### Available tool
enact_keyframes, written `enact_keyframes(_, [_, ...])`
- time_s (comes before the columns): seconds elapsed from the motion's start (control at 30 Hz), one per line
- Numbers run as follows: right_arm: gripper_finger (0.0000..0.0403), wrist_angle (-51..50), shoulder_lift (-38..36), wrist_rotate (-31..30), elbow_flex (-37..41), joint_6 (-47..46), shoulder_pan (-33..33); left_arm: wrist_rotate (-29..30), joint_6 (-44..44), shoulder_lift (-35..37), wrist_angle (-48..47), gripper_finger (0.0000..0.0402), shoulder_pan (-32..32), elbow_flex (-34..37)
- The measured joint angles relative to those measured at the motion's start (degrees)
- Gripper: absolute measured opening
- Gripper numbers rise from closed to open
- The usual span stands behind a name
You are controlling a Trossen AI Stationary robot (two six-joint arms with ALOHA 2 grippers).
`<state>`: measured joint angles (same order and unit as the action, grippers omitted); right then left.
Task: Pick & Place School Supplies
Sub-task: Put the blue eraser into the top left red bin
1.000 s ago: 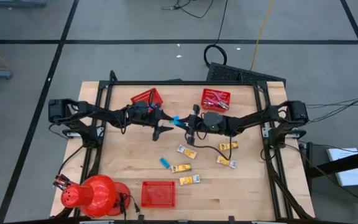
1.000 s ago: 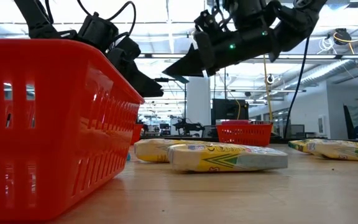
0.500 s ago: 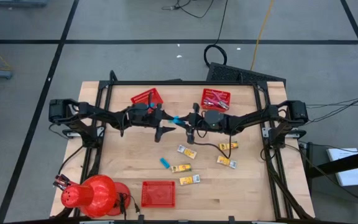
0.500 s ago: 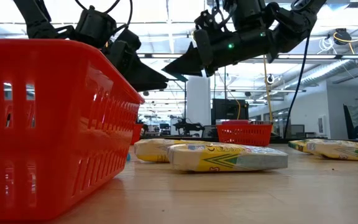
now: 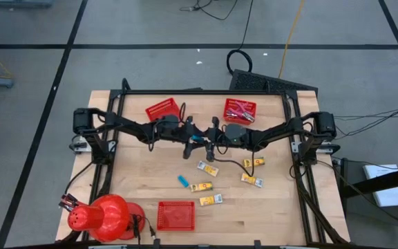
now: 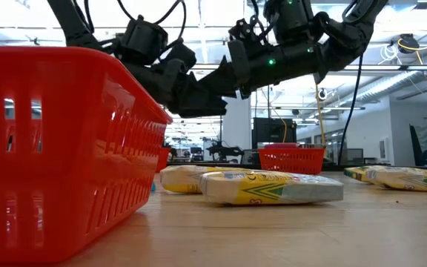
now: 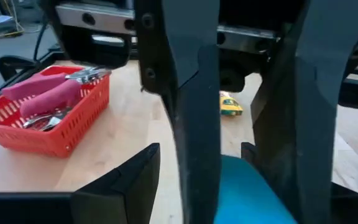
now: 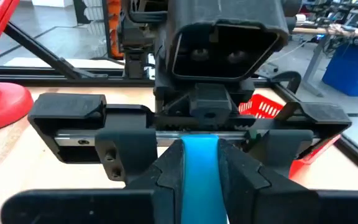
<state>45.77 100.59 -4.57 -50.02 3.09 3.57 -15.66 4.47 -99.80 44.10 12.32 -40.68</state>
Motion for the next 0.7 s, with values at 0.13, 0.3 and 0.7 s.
enact_keyframes(0.13, [0.0063,-1.8,0.1,0.2,-0.1,-0.2,0.0,-2.0,1.2,-0.2,-0.3,0.0225,0.0,0.0])
enact_keyframes(0.3, [0.0063,-3.4,0.1,0.1,-0.1,0.0,0.0,-1.8,1.4,0.0,-0.7,0.0223,0.0,0.0])
enact_keyframes(0.7, [0.0053,-4.6,0.1,0.2,-0.1,-1.5,0.2,-2.2,3.3,0.1,-2.9,0.0095,0.6,0.0])
